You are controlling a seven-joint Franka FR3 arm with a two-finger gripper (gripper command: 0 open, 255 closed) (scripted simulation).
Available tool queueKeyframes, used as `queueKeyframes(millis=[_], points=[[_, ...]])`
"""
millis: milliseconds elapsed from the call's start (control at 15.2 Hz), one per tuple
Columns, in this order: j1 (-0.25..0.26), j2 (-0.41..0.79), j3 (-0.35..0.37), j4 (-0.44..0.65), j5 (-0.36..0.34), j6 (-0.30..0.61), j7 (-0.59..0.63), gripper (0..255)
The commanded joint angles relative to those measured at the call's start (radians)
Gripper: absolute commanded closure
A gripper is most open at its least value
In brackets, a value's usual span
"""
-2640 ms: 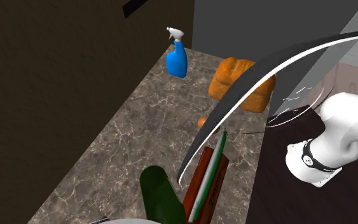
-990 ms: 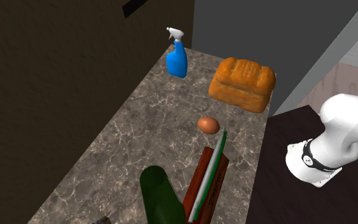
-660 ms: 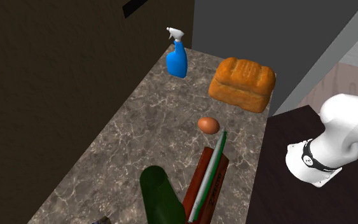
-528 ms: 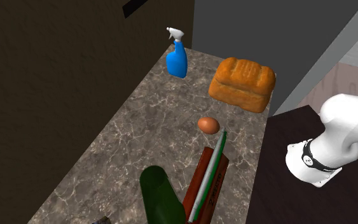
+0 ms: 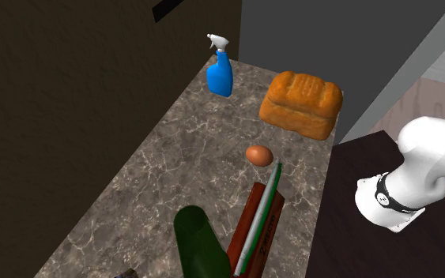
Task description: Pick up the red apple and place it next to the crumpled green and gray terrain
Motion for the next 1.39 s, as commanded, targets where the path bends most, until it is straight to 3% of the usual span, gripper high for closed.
queueKeyframes(millis=[0,528,1056,1122,1320], points=[[0.001,0.003,0.002,-0.023,0.004,0.027,-0.003,255],[-0.005,0.036,0.017,-0.079,0.025,0.113,-0.017,255],[-0.005,0.036,0.017,-0.079,0.025,0.113,-0.017,255],[-0.005,0.036,0.017,-0.079,0.025,0.113,-0.017,0],[-0.005,0.036,0.017,-0.078,0.025,0.113,-0.017,0]])
